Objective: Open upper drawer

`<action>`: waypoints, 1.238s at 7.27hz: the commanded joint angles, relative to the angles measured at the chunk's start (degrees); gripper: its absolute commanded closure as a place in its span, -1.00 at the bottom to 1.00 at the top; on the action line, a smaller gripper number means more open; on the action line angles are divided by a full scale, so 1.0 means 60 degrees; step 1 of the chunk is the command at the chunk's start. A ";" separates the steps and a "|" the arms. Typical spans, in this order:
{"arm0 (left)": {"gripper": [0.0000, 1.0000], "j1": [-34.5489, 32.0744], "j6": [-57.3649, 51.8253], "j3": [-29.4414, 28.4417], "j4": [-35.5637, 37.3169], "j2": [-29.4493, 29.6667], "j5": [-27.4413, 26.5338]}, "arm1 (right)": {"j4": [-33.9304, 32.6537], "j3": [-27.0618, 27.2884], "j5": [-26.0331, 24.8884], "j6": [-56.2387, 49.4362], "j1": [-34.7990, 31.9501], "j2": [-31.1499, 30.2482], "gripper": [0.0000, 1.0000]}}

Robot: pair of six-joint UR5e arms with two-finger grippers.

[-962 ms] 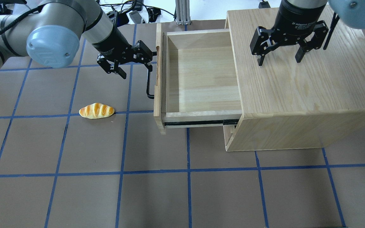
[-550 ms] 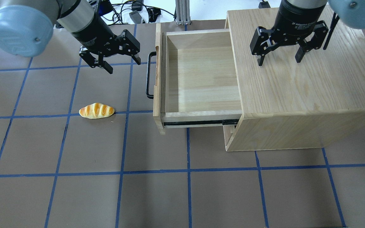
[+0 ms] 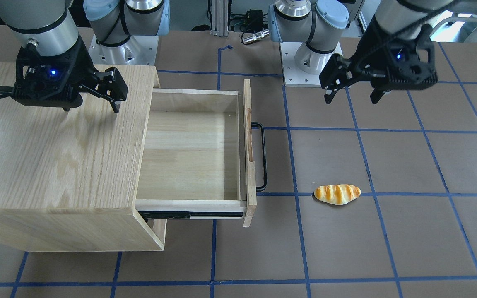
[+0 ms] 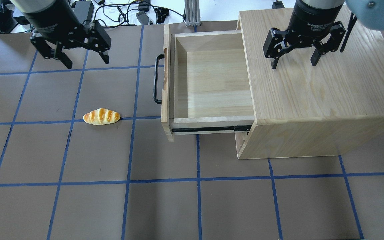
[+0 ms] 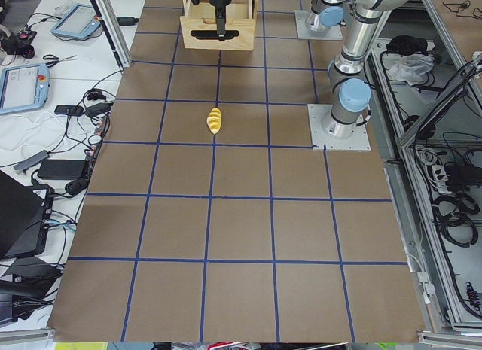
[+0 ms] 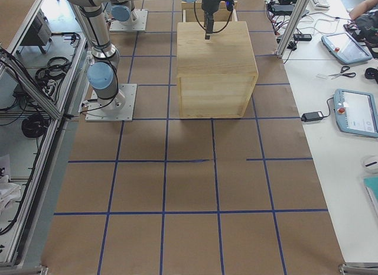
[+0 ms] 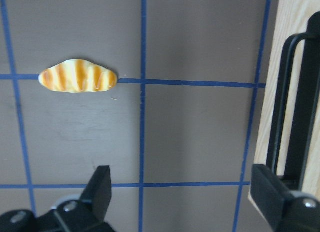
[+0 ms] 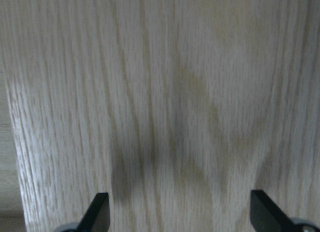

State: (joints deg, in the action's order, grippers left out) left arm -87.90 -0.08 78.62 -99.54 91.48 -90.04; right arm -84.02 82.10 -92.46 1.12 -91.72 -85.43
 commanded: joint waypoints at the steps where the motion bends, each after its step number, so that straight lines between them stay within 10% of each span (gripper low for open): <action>1: -1.00 0.0002 -0.0266 0.0021 -0.0109 -0.0552 -0.0214 | 0.0000 -0.0002 0.0000 0.0004 -0.0006 0.0001 -1.00; 9: -1.00 0.0046 -0.0280 0.0517 0.0857 -0.0524 -0.0390 | 0.0000 0.0012 0.0000 -0.0011 0.0008 0.0001 -1.00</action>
State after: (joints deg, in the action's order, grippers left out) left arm -87.49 -1.75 79.99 -95.07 88.55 -92.21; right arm -84.02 82.11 -92.46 1.10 -91.75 -85.43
